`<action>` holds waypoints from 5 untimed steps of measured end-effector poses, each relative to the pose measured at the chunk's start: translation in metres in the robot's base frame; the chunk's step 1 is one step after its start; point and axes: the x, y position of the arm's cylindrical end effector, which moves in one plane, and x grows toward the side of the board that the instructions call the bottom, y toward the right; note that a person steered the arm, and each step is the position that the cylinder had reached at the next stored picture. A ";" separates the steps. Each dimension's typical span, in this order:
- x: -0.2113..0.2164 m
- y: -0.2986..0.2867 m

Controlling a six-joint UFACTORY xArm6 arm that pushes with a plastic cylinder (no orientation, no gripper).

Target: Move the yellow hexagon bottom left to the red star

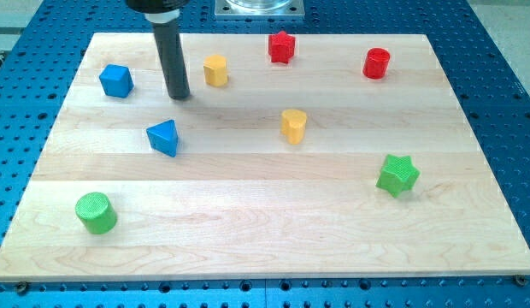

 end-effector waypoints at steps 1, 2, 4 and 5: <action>-0.025 0.026; -0.029 0.065; -0.029 0.070; -0.032 0.037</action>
